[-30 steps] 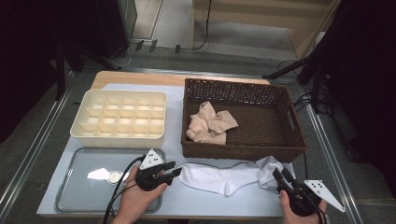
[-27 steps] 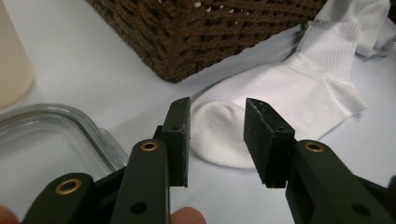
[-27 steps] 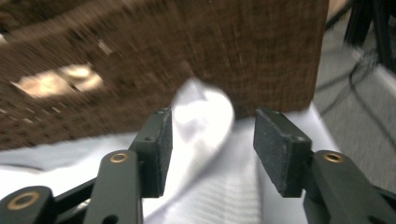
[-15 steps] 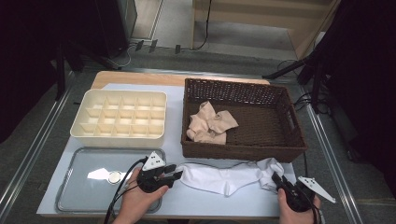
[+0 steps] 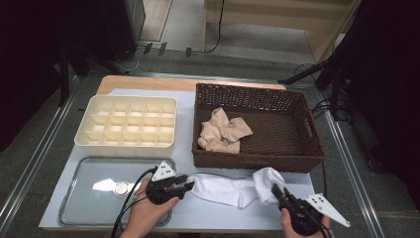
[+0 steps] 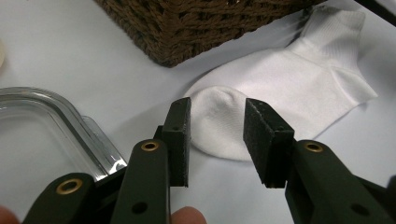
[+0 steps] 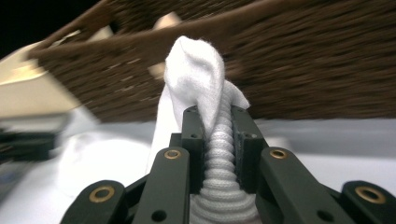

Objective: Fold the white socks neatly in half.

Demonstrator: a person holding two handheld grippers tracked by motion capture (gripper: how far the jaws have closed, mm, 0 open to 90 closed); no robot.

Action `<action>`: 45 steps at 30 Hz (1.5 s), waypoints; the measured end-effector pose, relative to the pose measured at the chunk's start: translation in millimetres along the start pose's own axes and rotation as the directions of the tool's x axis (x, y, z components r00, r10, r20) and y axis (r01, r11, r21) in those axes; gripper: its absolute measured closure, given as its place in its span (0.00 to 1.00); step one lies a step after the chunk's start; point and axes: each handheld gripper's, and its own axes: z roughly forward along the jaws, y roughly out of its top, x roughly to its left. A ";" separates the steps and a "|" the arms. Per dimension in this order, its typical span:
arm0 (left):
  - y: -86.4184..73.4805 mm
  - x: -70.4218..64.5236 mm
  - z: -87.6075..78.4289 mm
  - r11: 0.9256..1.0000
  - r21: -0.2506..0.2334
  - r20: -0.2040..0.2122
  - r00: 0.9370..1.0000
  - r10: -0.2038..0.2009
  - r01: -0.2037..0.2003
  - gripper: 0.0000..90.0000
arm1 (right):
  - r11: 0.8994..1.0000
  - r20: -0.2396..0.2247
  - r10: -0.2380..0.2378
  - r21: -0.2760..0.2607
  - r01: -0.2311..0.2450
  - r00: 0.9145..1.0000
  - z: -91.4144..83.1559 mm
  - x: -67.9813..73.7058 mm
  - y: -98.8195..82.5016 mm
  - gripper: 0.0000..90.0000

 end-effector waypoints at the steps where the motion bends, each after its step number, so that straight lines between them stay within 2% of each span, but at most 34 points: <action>1: 0.0 0.4 0.1 1.000 0.001 0.001 1.000 -0.002 0.002 0.71 | 1.000 -0.026 -0.001 0.015 0.002 1.000 3.9 5.3 -2.9 0.88; 3: -0.1 1.1 0.3 1.000 0.003 0.006 1.000 -0.006 0.006 0.72 | 0.999 -0.065 -0.008 0.046 0.011 0.998 12.5 15.2 -10.2 0.88; 6: -0.1 1.3 1.0 1.000 0.007 -0.001 1.000 -0.011 0.011 0.72 | 0.996 -0.102 -0.035 0.082 0.043 0.994 22.1 24.9 -18.5 0.85; 8: -0.3 1.7 1.7 1.000 0.011 -0.002 1.000 -0.012 0.012 0.73 | 0.994 -0.131 -0.055 0.083 0.066 0.990 25.0 27.1 -19.4 0.77; 10: -0.2 2.1 1.9 1.000 0.010 -0.010 1.000 -0.014 0.014 0.73 | 0.996 -0.147 -0.045 0.067 0.055 0.988 23.5 24.0 -16.3 0.69; 12: 0.2 2.9 1.6 1.000 0.007 -0.010 1.000 -0.023 0.024 0.73 | 0.999 -0.134 -0.028 0.025 0.032 0.991 17.6 14.8 -11.7 0.67; 15: 0.6 3.4 1.5 1.000 0.004 -0.015 0.999 -0.030 0.030 0.71 | 0.999 -0.110 0.032 -0.024 -0.035 0.993 8.5 -4.9 -5.2 0.65; 16: 0.7 3.5 1.9 1.000 0.004 -0.012 0.999 -0.031 0.031 0.70 | 0.999 -0.080 0.034 -0.034 -0.036 0.996 7.1 -11.1 -4.3 0.65; 18: 0.6 2.3 3.8 0.999 0.011 -0.018 0.999 -0.035 0.035 0.69 | 1.000 0.026 0.000 -0.030 0.001 1.000 9.0 -22.7 -4.9 0.64; 19: 0.5 1.7 5.2 0.999 0.016 -0.021 0.999 -0.036 0.036 0.70 | 1.000 0.064 -0.002 -0.022 0.003 0.998 12.0 -28.0 -6.1 0.62; 22: 0.2 -1.2 10.5 0.999 0.032 -0.037 0.999 -0.037 0.039 0.72 | 1.000 0.129 -0.003 0.027 -0.001 0.992 27.8 -41.5 -12.0 0.60; 24: 1.2 -4.2 12.1 0.999 0.035 -0.061 0.998 -0.030 0.032 0.76 | 0.997 0.118 0.008 0.078 -0.017 0.993 39.1 -46.3 -16.0 0.62; 25: 2.1 -5.3 12.7 0.999 0.042 -0.059 0.998 -0.028 0.031 0.77 | 0.995 0.097 0.015 0.095 -0.025 0.995 42.4 -46.2 -17.9 0.65; 27: 2.6 -8.0 13.9 0.998 0.053 -0.064 0.998 -0.014 0.017 0.82 | 0.991 0.082 -0.012 0.136 0.001 0.997 46.7 -42.7 -20.9 0.75; 29: 2.3 -10.3 15.0 0.998 0.067 -0.060 0.998 -0.003 0.007 0.93 | 0.988 0.109 -0.059 0.146 0.043 0.992 47.2 -41.0 -21.4 0.87; 30: 2.5 -10.6 15.1 0.998 0.067 -0.059 0.998 -0.006 0.010 0.98 | 0.988 0.099 -0.041 0.150 0.025 0.994 46.4 -44.0 -19.7 0.92; 32: 3.5 -10.4 14.8 0.998 0.070 -0.061 0.998 0.000 0.005 1.00 | 0.990 0.104 -0.014 0.143 -0.001 0.994 43.5 -49.3 -17.8 0.94; 35: 3.4 -9.7 13.1 0.998 0.053 -0.083 0.997 -0.007 0.012 1.00 | 0.991 0.125 -0.020 0.134 0.003 0.992 38.7 -57.6 -17.2 0.95; 37: 2.4 -12.0 14.0 0.999 0.035 -0.102 0.995 0.002 0.001 1.00 | 0.991 0.132 -0.040 0.132 0.023 0.990 38.1 -62.1 -16.5 0.95; 38: 2.0 -12.6 14.2 1.000 0.022 -0.104 0.995 0.006 -0.003 1.00 | 0.991 0.132 -0.041 0.130 0.023 0.990 37.7 -63.6 -16.2 0.93; 39: 1.6 -13.7 14.1 1.000 0.009 -0.112 0.994 0.003 -0.003 0.97 | 0.992 0.135 -0.035 0.122 0.019 0.990 37.1 -63.6 -16.1 0.87; 40: 0.9 -14.3 13.2 1.000 -0.004 -0.121 0.993 0.007 -0.008 0.91 | 0.994 0.142 -0.038 0.109 0.022 0.989 35.5 -62.6 -16.1 0.79; 42: -0.3 -15.8 9.5 0.999 -0.034 -0.124 0.992 0.000 -0.004 0.80 | 0.998 0.147 -0.027 0.065 0.018 0.989 26.7 -56.9 -15.0 0.74; 45: 0.3 -19.5 1.1 0.998 -0.058 -0.114 0.993 0.005 -0.011 0.75 | 0.999 0.094 0.010 0.030 -0.012 0.995 12.2 -42.6 -11.5 0.69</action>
